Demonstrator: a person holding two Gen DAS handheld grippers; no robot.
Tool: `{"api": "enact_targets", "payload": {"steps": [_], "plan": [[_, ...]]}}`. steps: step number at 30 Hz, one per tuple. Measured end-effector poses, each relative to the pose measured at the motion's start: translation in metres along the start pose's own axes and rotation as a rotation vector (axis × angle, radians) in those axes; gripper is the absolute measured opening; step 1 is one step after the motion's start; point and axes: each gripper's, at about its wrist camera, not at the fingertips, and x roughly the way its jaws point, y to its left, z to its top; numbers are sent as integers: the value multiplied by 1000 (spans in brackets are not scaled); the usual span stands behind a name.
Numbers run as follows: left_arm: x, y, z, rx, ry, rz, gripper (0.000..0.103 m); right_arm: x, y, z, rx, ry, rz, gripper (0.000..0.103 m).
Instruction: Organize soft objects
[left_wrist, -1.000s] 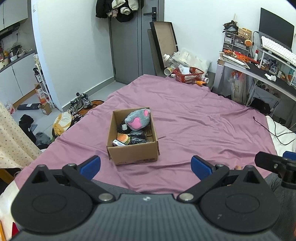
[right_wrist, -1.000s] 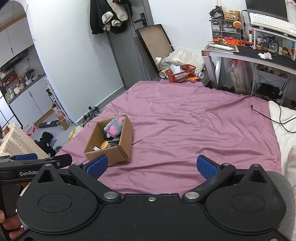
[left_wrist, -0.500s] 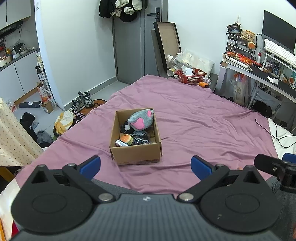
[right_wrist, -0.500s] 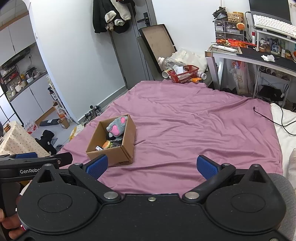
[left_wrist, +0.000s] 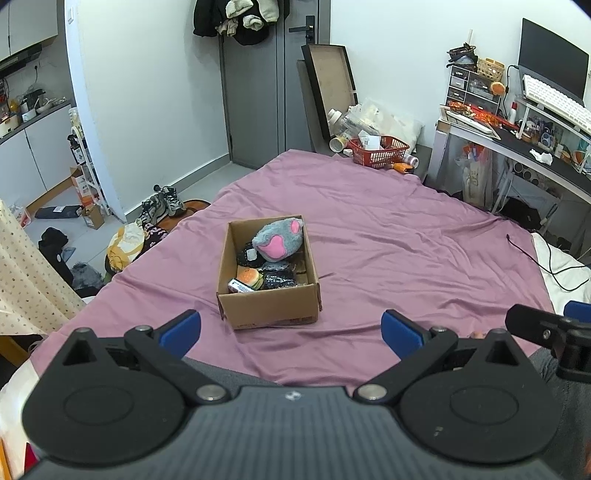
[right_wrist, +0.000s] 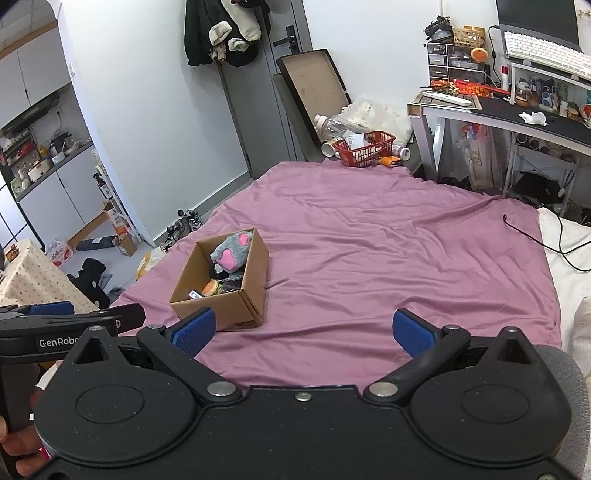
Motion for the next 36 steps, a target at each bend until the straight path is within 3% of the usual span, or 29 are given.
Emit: {"api": "enact_targets", "payload": {"steps": [36], "plan": [[-3,8,-5,18,-16,15,103,-1,7,-2,-26,-6,8,103]]}}
